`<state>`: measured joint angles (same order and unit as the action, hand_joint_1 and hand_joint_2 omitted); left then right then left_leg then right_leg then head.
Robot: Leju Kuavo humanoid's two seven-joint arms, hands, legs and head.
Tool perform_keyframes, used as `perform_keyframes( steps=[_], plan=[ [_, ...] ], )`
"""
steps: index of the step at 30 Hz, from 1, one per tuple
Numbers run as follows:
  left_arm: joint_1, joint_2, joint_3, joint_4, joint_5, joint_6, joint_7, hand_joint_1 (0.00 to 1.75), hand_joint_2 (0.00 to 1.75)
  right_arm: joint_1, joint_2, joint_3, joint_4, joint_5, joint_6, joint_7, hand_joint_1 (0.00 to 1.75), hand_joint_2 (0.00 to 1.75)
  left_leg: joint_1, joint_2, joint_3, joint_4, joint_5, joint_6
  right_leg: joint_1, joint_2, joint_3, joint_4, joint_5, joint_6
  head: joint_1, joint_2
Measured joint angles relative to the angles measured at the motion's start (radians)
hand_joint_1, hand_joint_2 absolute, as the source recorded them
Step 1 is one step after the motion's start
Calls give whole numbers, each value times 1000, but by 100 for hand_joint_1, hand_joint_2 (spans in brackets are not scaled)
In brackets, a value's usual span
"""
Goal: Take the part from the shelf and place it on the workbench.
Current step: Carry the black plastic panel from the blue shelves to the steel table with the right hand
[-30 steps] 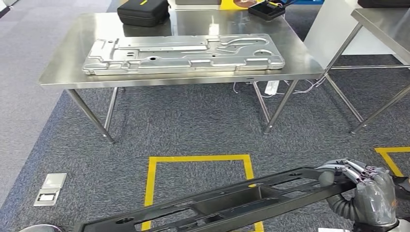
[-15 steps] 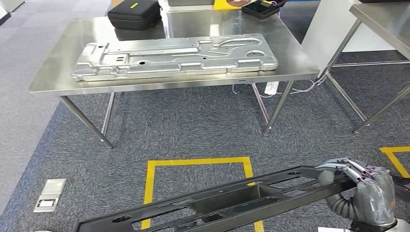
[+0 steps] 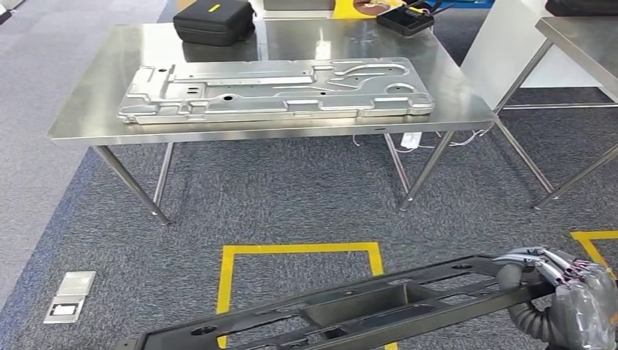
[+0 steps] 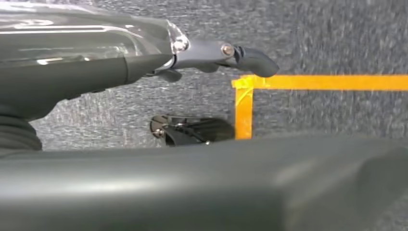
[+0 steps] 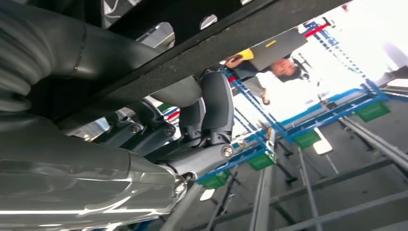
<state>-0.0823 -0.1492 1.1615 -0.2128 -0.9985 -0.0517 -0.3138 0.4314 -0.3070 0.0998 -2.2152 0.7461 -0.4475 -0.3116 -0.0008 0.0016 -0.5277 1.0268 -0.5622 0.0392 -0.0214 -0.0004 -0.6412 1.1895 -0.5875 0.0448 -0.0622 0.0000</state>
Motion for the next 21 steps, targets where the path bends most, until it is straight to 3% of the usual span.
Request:
perform_keyframes(
  steps=[2, 3, 7, 9, 11, 12, 13, 14, 16, 17, 18, 21],
  plan=[
    [1, 0, -1, 0, -3, 2, 9, 0, 175, 14, -1, -10, -11, 1, 0, 6, 175, 175, -3, -1, 11, 3, -12, -10, 2, 0, 46, -107, 49, -5, 0, 0],
    [1, 0, -2, 0, -6, 3, 13, 0, 175, 22, -2, -15, -16, 2, -1, 9, 175, 175, -5, -1, 12, 3, -16, -14, 3, 0, 55, -131, 51, -10, -1, 0],
    [1, 2, -4, 0, -11, 9, 22, 0, 175, 47, -2, -25, -36, 11, -2, 13, 175, 175, -4, -1, 14, 14, -33, -29, 1, 2, 62, -140, 41, -33, -1, 0],
    [0, 3, -4, 0, -12, 10, 24, 0, 175, 53, -2, -26, -44, 14, -2, 13, 175, 175, -1, -1, -21, 93, -78, -40, -2, -1, 67, -142, 37, -42, -1, 0],
    [2, 3, -5, 0, -13, 9, 26, 0, 175, 57, -2, -26, -48, 15, -2, 13, 175, 175, 3, -1, -94, 229, -131, -47, -2, -2, 71, -142, 32, -48, -1, 0],
    [3, 3, -5, 0, -13, 8, 27, 0, 175, 57, -2, -26, -48, 15, -2, 13, 175, 175, 4, -1, -122, 277, -140, -48, -1, -1, 74, -142, 30, -48, -1, 0],
    [4, 3, -5, 0, -13, 6, 27, 0, 175, 58, -1, -26, -48, 16, -2, 14, 175, 175, 4, -1, -135, 288, -127, -47, -1, 0, 78, -142, 26, -48, -1, 0],
    [5, 3, -5, 0, -13, 5, 27, 0, 175, 58, 0, -26, -49, 17, -2, 14, 175, 175, 3, -1, -128, 256, -94, -44, -1, 1, 85, -142, 22, -48, -1, 0],
    [4, 4, -5, 0, -12, 2, 26, 0, 175, 57, 1, -26, -50, 19, -3, 14, 175, 175, 0, -1, -81, 132, -13, -31, 1, 2, 99, -143, 14, -45, -1, 0],
    [3, 4, -5, 0, -12, 0, 26, 0, 175, 56, 2, -26, -51, 21, -4, 14, 175, 175, -3, -1, -60, 78, 12, -25, 2, 2, 104, -143, 10, -42, -2, 0],
    [2, 4, -5, 0, -12, 0, 25, 0, 175, 56, 2, -26, -51, 22, -7, 14, 175, 175, -5, -1, -47, 46, 19, -20, 2, 3, 104, -143, 8, -39, -2, 0],
    [1, 5, -6, 0, -12, -1, 22, 0, 175, 54, 3, -28, -53, 25, -13, 12, 175, 175, -7, -1, -39, 19, 11, -12, 1, 3, 104, -149, 6, -23, -2, 0]
  ],
)
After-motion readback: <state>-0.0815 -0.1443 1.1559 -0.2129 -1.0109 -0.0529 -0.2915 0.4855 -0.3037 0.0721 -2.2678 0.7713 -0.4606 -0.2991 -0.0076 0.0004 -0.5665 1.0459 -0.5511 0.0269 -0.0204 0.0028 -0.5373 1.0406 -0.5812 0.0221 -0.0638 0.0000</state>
